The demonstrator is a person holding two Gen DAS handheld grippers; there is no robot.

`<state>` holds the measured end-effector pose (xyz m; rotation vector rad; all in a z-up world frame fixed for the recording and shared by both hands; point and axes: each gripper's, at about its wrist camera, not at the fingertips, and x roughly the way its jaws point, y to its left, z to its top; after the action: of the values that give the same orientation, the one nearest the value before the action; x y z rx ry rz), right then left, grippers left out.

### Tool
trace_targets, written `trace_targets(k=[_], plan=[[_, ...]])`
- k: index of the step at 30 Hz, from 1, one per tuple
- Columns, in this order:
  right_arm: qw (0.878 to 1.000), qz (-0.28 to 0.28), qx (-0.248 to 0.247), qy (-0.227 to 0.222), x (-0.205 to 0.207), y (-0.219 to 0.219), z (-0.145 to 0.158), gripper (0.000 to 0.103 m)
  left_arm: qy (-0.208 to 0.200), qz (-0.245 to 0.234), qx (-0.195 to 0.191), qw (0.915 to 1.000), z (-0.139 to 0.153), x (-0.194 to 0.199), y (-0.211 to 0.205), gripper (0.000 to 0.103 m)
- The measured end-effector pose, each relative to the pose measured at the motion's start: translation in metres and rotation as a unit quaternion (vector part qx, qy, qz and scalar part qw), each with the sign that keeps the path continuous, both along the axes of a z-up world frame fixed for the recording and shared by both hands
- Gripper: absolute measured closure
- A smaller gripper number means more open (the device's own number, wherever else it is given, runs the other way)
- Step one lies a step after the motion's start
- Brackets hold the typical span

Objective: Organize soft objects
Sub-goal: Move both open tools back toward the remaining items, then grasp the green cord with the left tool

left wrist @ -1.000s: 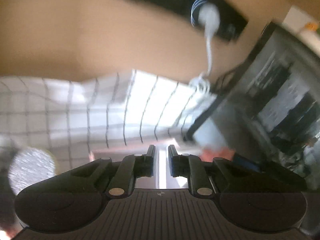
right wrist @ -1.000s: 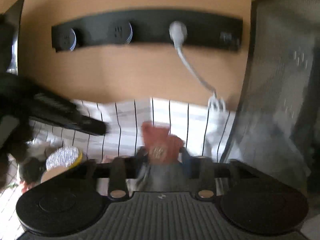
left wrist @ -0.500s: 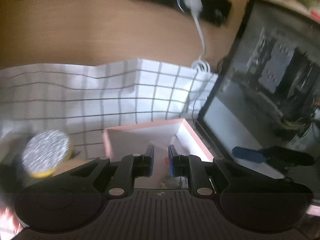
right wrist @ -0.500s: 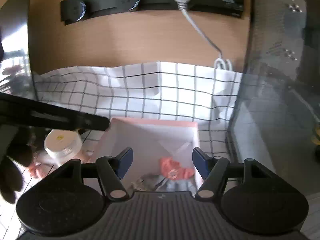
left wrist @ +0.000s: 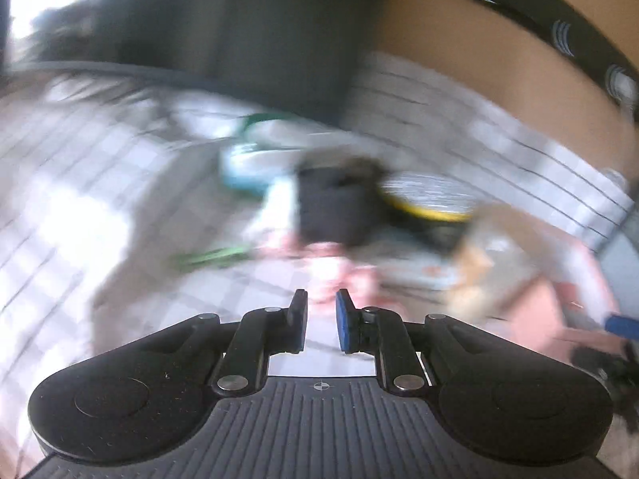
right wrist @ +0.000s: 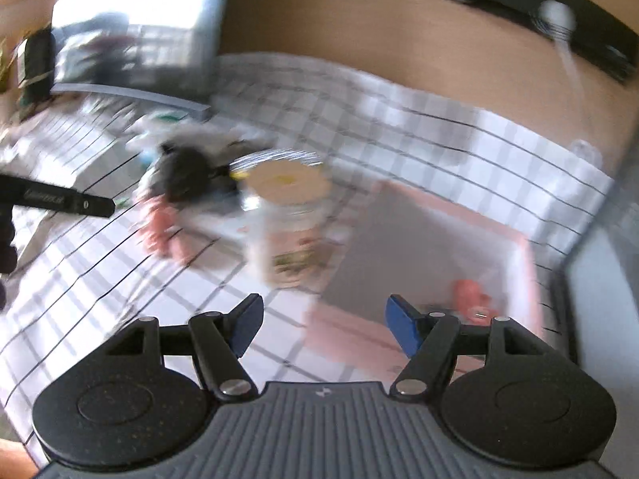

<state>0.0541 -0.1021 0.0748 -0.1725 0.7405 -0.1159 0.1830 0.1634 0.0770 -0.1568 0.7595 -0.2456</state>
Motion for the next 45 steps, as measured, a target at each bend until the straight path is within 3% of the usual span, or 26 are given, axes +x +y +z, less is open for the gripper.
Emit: trace_targets(k=[2, 7, 10, 13, 17, 21, 25, 28, 32, 36, 40, 45], plan=[[1.0, 0.018, 0.0, 0.008, 0.005, 0.016, -0.004, 0.034, -0.009, 0.016, 0.003, 0.9998, -0.004, -0.001, 0.014, 0.086], [0.999, 0.049, -0.011, 0.02, 0.013, 0.045, -0.01, 0.034, -0.006, 0.004, 0.003, 1.0, -0.009, 0.005, 0.027, 0.086], [0.998, 0.059, -0.029, 0.025, 0.012, 0.054, -0.014, 0.034, -0.034, -0.051, 0.053, 0.9967, -0.009, 0.015, 0.026, 0.086], [0.997, 0.058, -0.028, 0.039, 0.014, 0.056, -0.019, 0.034, -0.061, -0.103, 0.112, 0.9864, -0.01, 0.041, 0.029, 0.086], [0.997, 0.047, -0.019, 0.061, 0.016, 0.055, -0.029, 0.033, -0.028, -0.178, 0.122, 0.976, -0.018, 0.081, 0.039, 0.086], [0.996, 0.041, -0.015, 0.079, 0.018, 0.057, -0.04, 0.033, -0.007, -0.25, 0.15, 0.9565, -0.027, 0.103, 0.038, 0.086], [0.995, 0.036, -0.006, 0.09, 0.022, 0.061, -0.047, 0.033, 0.005, -0.285, 0.158, 0.9454, -0.03, 0.114, 0.034, 0.086], [0.995, 0.038, -0.006, 0.094, 0.024, 0.065, -0.051, 0.033, 0.016, -0.317, 0.18, 0.931, -0.036, 0.116, 0.025, 0.086], [0.995, 0.038, -0.005, 0.096, 0.027, 0.068, -0.053, 0.033, 0.002, -0.345, 0.198, 0.9175, -0.04, 0.113, 0.02, 0.077], [0.995, 0.035, -0.003, 0.098, 0.03, 0.068, -0.054, 0.033, 0.009, -0.314, 0.186, 0.931, -0.04, 0.122, 0.026, 0.069], [0.995, 0.039, -0.004, 0.096, 0.03, 0.071, -0.054, 0.033, 0.047, -0.273, 0.138, 0.951, -0.039, 0.134, 0.035, 0.073], [0.995, 0.045, -0.008, 0.093, 0.03, 0.075, -0.052, 0.033, 0.026, -0.254, 0.155, 0.9543, -0.04, 0.119, 0.027, 0.076]])
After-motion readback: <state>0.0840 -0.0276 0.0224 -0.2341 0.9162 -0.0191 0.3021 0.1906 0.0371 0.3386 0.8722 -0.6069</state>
